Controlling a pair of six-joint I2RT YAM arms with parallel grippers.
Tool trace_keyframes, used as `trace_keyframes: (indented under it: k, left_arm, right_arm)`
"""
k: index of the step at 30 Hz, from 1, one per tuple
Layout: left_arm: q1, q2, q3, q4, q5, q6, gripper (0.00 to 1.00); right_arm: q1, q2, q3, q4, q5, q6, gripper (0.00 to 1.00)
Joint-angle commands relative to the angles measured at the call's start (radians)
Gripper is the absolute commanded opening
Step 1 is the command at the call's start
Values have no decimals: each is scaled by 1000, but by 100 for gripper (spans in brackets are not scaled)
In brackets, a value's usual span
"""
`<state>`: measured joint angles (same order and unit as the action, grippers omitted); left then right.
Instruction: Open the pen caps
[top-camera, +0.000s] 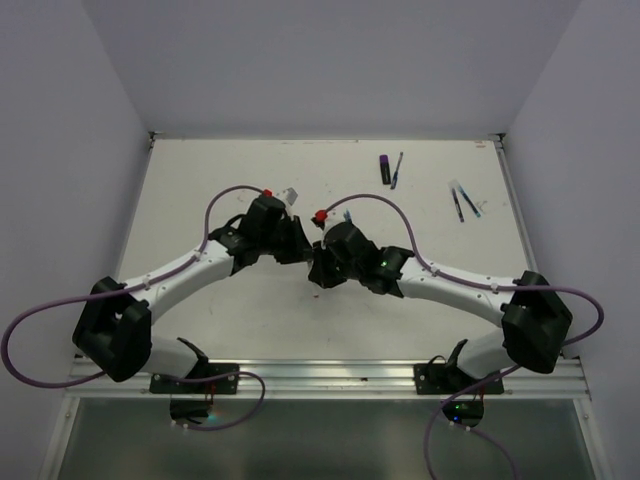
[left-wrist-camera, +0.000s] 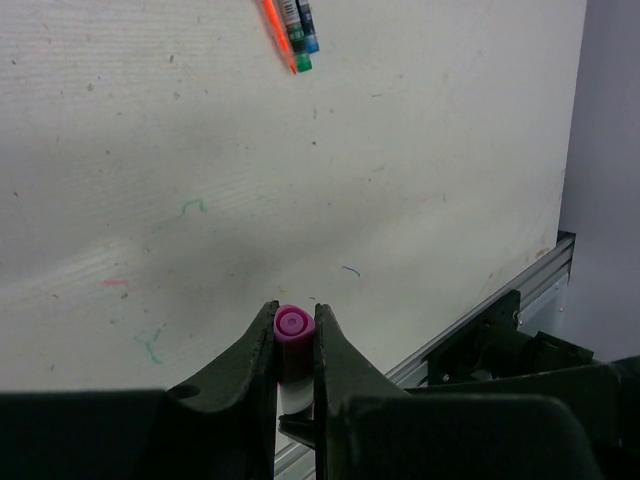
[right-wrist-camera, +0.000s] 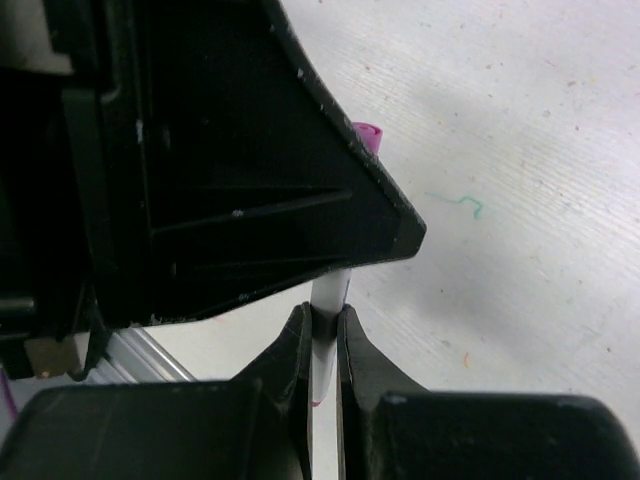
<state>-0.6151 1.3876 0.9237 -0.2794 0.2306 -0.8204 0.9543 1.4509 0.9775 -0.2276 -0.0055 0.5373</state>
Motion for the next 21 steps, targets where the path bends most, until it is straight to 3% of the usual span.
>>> trace_keyframes:
  k: [1, 7, 11, 16, 21]
  left_arm:
    - [35, -2, 43, 114, -74, -57, 0]
    - [72, 7, 29, 163, -22, -132, 0]
    - [80, -41, -61, 333, 21, -169, 0]
    - [92, -15, -20, 206, -20, -71, 0]
    - [103, 8, 9, 68, -149, 10, 0]
  right_arm:
    - [101, 15, -26, -176, 84, -28, 0]
    - [143, 3, -66, -185, 174, -11, 0]
    - [141, -29, -88, -151, 124, 0, 0]
    - [101, -57, -69, -203, 131, -16, 0]
    - [-78, -121, -68, -233, 78, -85, 0]
